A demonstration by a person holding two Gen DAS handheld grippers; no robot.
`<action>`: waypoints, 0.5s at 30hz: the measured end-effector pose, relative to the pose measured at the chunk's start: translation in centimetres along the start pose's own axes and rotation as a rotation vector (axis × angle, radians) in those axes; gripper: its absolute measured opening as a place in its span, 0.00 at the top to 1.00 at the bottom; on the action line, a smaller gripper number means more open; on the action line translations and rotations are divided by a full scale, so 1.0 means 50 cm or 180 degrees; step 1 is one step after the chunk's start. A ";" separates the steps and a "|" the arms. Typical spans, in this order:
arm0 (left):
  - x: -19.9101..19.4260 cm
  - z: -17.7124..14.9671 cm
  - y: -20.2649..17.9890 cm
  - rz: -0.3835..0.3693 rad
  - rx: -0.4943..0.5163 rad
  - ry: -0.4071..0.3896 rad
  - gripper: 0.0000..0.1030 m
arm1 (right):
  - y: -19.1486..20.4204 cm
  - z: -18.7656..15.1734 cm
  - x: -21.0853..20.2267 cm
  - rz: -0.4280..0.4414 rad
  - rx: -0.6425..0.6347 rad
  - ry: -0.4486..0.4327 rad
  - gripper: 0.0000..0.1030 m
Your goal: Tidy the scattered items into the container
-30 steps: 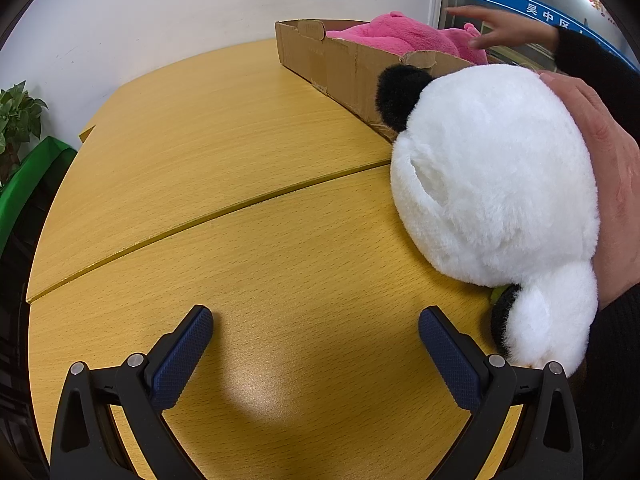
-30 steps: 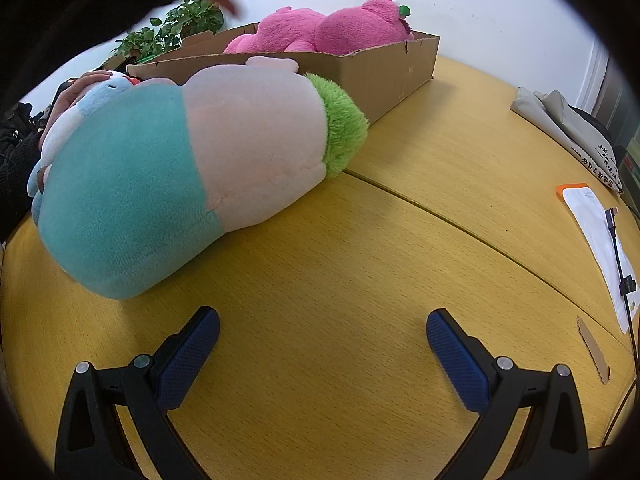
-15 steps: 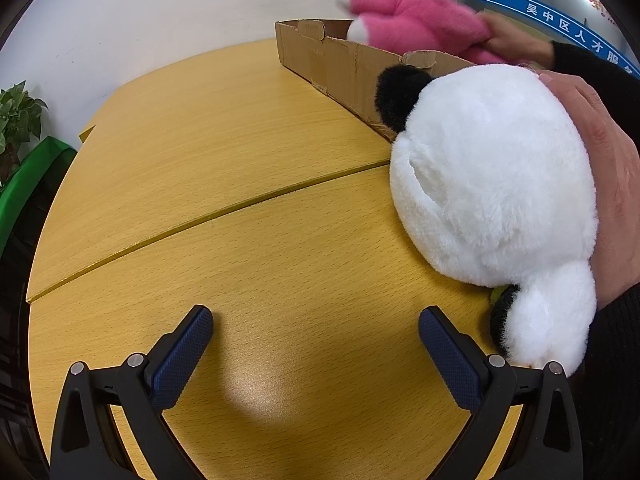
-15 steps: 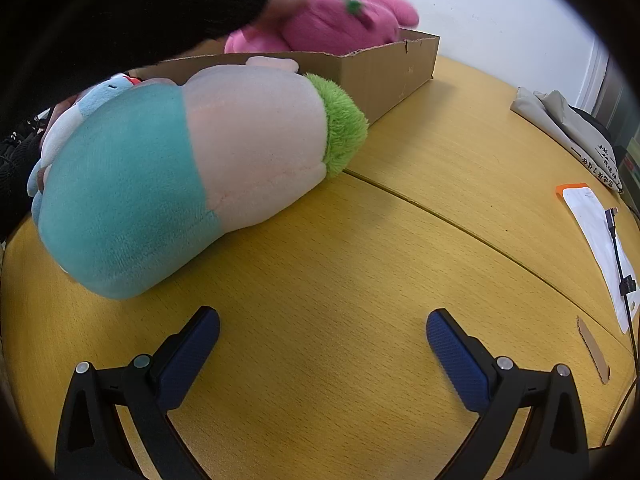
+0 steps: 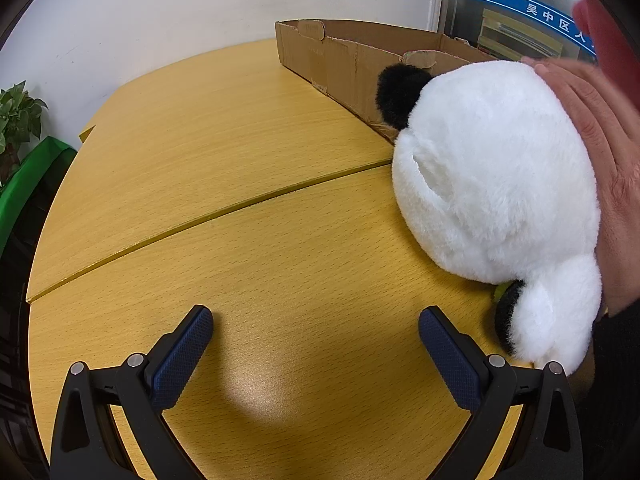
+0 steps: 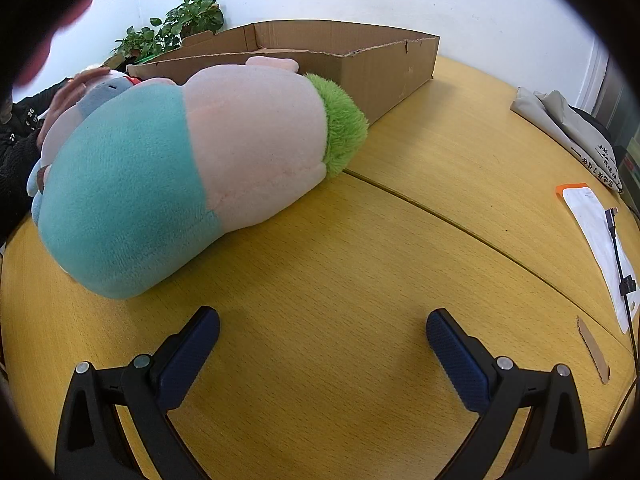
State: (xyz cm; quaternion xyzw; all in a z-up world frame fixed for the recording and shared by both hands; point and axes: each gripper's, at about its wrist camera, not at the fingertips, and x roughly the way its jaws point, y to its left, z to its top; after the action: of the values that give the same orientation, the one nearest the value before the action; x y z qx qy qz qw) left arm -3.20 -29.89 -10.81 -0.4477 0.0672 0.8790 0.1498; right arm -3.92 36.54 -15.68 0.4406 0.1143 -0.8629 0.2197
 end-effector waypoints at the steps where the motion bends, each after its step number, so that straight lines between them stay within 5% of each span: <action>1: 0.000 0.000 0.000 0.0000 0.0000 0.0000 0.00 | 0.000 0.000 0.000 0.0000 0.0000 0.0000 0.00; 15: 0.001 0.002 0.000 -0.0004 0.0005 -0.0001 0.00 | 0.000 0.000 0.000 0.0001 -0.0001 0.0000 0.00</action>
State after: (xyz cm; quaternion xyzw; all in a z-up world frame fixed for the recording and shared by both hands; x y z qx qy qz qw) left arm -3.32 -29.87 -10.77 -0.4474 0.0676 0.8789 0.1507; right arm -3.91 36.56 -15.68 0.4405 0.1144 -0.8629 0.2198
